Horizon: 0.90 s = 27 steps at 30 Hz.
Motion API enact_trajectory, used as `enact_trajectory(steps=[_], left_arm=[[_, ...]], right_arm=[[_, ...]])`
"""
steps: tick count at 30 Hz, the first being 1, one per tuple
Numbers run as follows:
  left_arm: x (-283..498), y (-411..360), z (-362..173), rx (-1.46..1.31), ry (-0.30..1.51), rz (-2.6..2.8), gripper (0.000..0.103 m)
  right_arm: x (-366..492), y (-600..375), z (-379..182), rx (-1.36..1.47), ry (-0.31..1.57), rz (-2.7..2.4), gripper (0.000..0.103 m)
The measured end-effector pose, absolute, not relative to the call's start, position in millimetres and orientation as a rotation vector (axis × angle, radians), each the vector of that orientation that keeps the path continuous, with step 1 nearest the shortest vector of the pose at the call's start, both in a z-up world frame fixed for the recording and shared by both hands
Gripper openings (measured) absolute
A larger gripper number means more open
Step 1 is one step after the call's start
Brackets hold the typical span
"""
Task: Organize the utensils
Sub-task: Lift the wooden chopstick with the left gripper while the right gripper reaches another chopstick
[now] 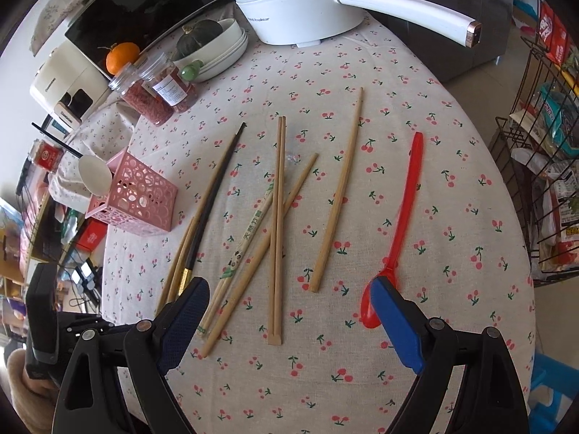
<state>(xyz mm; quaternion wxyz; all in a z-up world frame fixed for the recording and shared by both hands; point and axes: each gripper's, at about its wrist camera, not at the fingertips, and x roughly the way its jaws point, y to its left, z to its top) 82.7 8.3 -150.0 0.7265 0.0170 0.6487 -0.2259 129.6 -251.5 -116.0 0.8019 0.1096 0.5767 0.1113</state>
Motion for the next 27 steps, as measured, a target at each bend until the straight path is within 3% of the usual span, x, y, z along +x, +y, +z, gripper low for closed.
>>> enact_trajectory(steps=[8,27], left_arm=[[110,-6,-148,0.022,1.291,-0.425,0.013],[139,-27,-162,0.106,1.278,-0.315,0.013]], right_arm=[[135,-259,-118,0.252,1.238,0.223,0.092],[147,-275,-126,0.284,1.252,0.163,0.092]])
